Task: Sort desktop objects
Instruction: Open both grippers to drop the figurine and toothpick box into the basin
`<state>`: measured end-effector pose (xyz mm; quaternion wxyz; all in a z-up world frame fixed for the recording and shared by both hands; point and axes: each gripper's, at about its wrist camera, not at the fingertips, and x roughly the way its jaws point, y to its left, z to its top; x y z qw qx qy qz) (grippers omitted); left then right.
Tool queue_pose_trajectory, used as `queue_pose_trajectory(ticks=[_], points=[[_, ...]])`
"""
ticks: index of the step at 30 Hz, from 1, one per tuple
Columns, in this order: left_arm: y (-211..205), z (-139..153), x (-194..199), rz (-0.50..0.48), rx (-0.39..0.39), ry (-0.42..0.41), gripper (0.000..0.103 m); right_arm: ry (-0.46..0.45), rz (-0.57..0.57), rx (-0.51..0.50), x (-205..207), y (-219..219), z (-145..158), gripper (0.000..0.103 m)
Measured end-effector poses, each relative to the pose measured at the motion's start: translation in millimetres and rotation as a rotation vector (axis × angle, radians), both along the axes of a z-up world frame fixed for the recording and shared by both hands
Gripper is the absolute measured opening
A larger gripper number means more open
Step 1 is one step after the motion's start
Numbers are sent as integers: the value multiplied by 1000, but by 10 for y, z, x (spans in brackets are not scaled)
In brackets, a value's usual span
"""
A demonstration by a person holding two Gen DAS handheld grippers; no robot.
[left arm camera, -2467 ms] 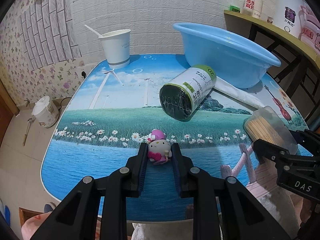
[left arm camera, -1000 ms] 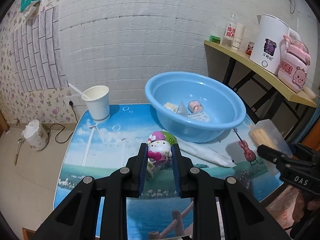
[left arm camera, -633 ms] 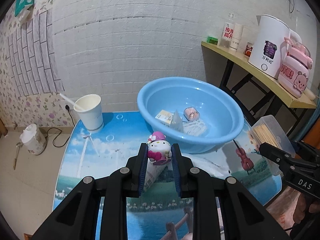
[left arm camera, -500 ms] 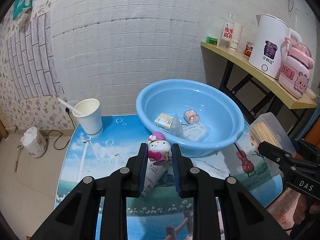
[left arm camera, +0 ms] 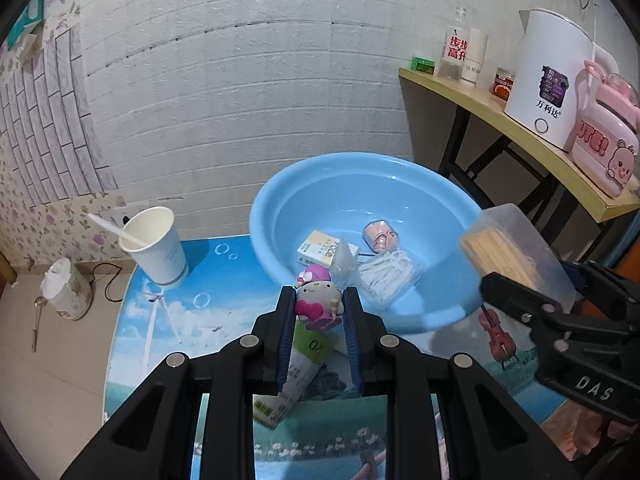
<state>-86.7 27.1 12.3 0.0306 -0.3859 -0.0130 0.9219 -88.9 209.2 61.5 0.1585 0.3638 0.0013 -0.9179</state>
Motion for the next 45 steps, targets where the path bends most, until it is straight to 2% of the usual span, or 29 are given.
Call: queue_pose_trajectory(ticks=[18, 33, 41, 45], points=[[54, -250, -482, -16, -30, -55, 22, -43, 29, 19, -356, -200, -253, 63], [44, -325, -598, -23, 17, -69, 23, -64, 20, 14, -489, -240, -351, 63], [6, -277, -588, -17, 22, -60, 38, -62, 21, 3, -479, -231, -336, 63], [19, -231, -556, -16, -5, -49, 48, -65, 13, -5, -468, -190, -322, 63]])
